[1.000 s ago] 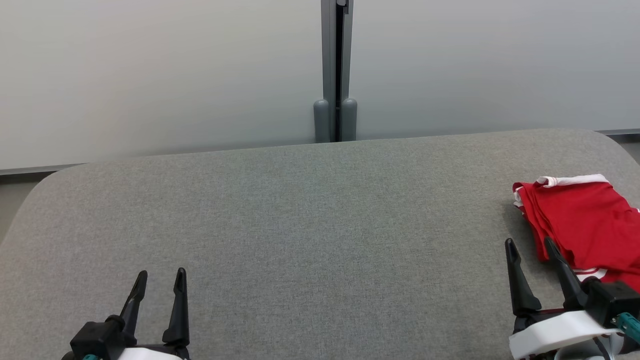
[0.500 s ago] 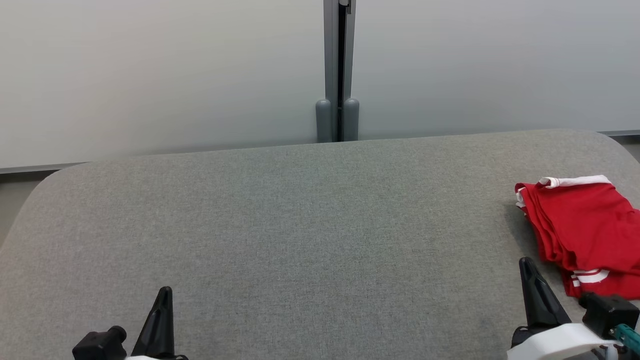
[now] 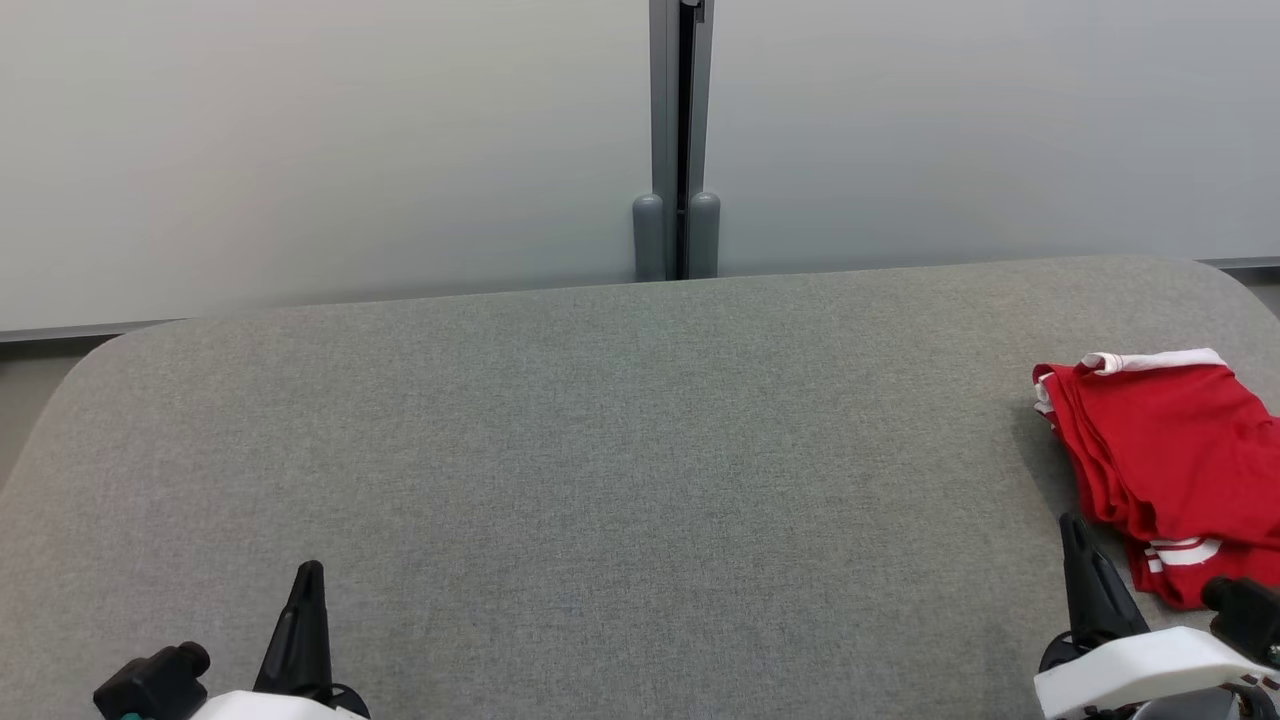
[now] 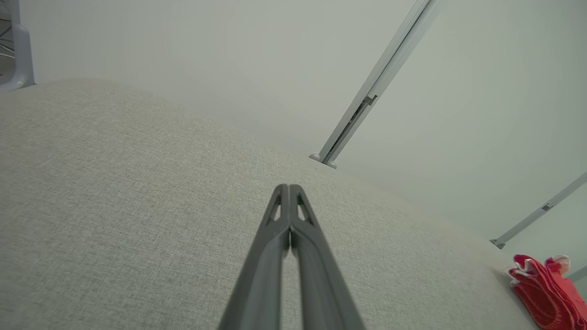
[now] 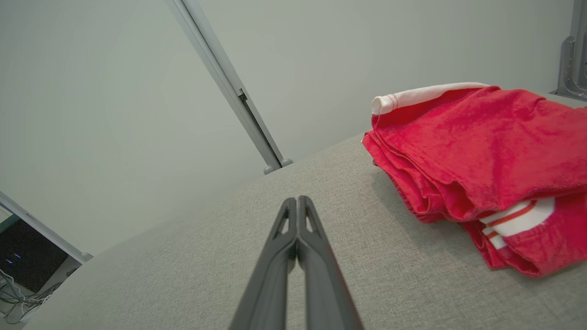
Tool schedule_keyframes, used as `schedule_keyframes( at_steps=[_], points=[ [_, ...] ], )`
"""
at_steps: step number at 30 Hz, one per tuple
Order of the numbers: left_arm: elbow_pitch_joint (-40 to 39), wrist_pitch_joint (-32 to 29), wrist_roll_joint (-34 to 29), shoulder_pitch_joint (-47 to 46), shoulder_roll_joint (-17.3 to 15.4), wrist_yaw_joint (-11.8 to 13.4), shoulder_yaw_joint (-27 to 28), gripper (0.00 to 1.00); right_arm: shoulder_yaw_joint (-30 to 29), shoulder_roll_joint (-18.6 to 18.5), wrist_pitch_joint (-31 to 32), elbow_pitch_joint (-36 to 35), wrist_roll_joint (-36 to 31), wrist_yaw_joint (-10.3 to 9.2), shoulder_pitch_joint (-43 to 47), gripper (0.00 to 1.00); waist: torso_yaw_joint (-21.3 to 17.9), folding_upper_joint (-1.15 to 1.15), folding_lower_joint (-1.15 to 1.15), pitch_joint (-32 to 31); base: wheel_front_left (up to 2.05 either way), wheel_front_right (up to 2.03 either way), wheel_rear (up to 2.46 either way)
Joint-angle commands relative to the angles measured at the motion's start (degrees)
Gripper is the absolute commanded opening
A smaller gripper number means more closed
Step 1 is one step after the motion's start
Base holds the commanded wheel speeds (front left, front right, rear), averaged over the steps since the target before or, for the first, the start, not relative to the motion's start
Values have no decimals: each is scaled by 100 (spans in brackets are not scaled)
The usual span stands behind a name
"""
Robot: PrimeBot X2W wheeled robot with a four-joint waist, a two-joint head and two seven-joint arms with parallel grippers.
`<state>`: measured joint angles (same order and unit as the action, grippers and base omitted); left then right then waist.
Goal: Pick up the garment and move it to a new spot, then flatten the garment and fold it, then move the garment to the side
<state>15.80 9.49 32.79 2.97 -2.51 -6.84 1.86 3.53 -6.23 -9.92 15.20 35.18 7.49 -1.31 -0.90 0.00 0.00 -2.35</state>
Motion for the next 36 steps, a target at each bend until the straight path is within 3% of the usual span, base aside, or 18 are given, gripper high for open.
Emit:
schedule_keyframes(
  at_steps=[1, 36],
  points=[
    [-104, -36, 202, -218, -35, -19, 43, 0, -69, -30, 56, -106, 194, 1, -177, 0, 1, 0, 0, 3, 0, 0, 0],
    [-151, -720, 2719, -555, -43, -45, 232, 0, -486, 125, 757, -124, 2605, 1, -337, 0, 30, 0, 0, 84, 0, 0, 0]
  ],
)
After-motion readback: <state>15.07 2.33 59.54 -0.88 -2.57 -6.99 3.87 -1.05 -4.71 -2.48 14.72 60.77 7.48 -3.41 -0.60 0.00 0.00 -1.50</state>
